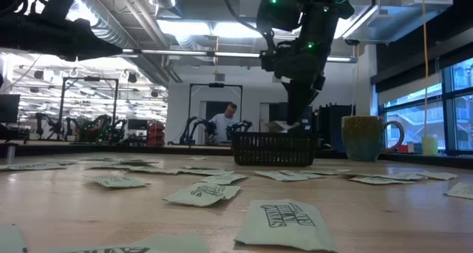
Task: Pick and place Stevia / Truvia into bins
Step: Put the stevia packet into the black basket
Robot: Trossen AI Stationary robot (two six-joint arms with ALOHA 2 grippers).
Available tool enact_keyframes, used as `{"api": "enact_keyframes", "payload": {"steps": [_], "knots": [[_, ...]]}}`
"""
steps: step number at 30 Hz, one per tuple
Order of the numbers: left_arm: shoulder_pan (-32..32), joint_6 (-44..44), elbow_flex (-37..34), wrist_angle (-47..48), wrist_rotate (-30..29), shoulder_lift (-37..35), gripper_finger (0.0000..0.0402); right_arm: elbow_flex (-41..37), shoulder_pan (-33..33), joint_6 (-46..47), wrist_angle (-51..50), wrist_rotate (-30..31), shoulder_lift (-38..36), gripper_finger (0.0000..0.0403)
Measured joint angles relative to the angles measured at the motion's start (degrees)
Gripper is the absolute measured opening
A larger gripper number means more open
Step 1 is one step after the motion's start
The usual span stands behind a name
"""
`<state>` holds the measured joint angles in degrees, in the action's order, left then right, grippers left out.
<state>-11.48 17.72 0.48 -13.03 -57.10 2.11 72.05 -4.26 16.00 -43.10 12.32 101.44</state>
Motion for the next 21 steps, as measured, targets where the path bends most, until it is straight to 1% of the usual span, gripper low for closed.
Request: {"api": "enact_keyframes", "payload": {"steps": [5, 13, 21], "knots": [[0.0, 0.0, 0.0, 0.0, 0.0, 0.0, 0.004, 0.0, 0.0, 0.2, 2.8, -2.1, 0.6, 0.0019], [0.0, 0.0, 0.0, 0.0, 0.0, 0.0, 0.004, -0.3, 0.0, 0.0, 5.4, -2.3, 2.1, 0.0019], [0.0, 0.0, 0.0, 0.0, 0.0, 0.0, 0.004, -0.3, 0.0, 0.0, 5.7, -2.3, 2.9, 0.0022]]}}
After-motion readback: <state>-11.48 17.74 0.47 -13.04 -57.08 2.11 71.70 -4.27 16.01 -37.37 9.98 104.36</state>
